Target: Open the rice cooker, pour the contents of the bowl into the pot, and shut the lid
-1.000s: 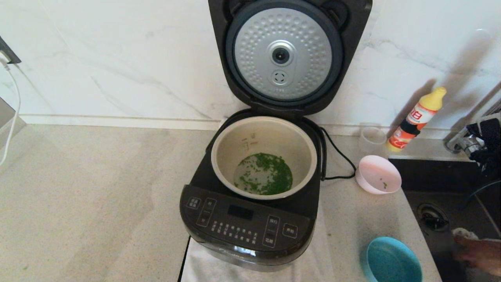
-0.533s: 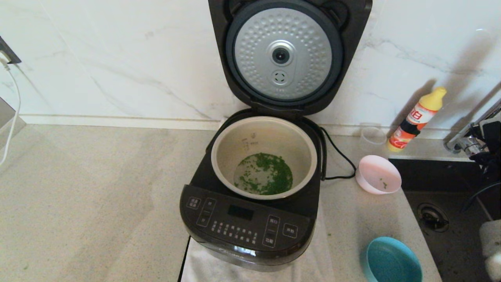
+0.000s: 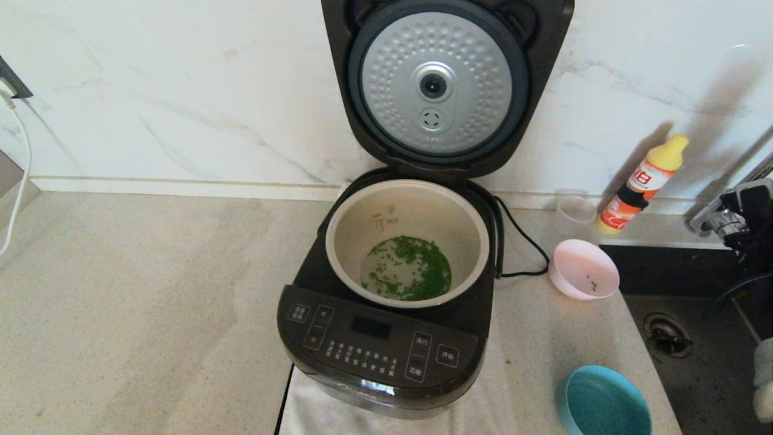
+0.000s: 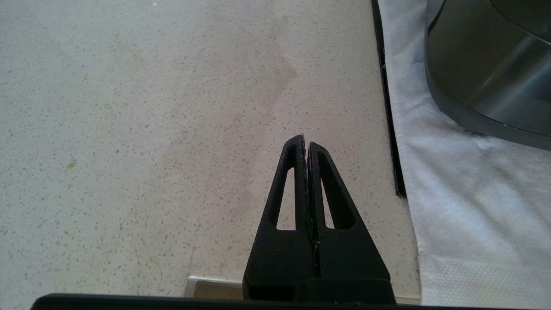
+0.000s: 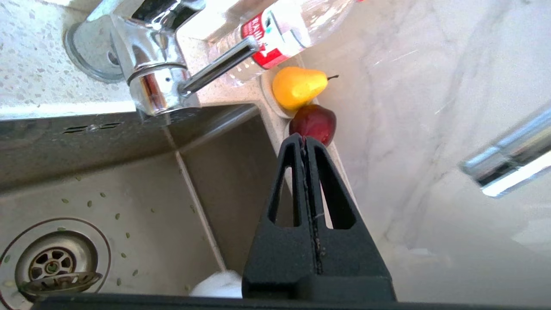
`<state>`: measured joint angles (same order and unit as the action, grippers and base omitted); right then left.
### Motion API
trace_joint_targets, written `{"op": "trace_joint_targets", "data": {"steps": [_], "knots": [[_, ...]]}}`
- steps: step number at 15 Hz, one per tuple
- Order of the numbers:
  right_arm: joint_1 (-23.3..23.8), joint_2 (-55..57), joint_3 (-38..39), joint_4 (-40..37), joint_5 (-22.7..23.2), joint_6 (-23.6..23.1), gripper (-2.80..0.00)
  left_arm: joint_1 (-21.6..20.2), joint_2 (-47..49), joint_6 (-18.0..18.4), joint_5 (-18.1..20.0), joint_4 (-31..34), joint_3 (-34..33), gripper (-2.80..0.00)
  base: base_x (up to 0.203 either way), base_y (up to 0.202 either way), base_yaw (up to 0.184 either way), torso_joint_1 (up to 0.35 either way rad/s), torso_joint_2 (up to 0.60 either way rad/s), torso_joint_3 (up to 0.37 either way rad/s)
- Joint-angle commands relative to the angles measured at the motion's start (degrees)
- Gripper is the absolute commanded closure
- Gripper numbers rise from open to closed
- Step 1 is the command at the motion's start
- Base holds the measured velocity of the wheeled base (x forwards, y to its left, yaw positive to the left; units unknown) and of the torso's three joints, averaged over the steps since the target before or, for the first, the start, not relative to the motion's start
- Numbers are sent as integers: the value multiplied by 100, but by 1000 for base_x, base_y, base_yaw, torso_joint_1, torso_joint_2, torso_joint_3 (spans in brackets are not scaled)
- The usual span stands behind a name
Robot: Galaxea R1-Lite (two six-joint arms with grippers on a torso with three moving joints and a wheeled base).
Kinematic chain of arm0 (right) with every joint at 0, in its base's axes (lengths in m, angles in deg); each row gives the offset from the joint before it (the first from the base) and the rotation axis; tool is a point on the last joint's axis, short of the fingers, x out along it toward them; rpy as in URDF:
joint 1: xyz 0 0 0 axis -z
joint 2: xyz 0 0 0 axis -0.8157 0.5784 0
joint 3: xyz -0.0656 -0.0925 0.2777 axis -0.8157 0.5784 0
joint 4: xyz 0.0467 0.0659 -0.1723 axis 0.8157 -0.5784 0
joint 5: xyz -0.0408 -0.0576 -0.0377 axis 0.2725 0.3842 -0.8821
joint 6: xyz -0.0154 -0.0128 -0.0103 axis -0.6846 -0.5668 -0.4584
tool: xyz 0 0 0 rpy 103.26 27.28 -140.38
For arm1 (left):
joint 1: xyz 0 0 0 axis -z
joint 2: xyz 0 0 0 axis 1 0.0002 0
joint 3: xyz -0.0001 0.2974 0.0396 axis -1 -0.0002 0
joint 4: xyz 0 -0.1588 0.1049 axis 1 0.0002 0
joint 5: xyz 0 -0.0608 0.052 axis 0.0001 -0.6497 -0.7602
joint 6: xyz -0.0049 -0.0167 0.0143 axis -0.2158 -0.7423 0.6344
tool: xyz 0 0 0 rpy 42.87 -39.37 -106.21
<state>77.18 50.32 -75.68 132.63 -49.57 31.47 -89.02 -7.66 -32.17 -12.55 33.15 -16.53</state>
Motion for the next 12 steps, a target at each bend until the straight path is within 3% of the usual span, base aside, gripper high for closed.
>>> {"op": "trace_joint_targets", "data": {"steps": [1,12], "knots": [[7,237,-100,36,-82,-16,0,0,7,2,-1,1,0,0,0,0,0,0,0,0],[-81,339,-607,44,-94,99,0,0,7,2,-1,1,0,0,0,0,0,0,0,0]]}}
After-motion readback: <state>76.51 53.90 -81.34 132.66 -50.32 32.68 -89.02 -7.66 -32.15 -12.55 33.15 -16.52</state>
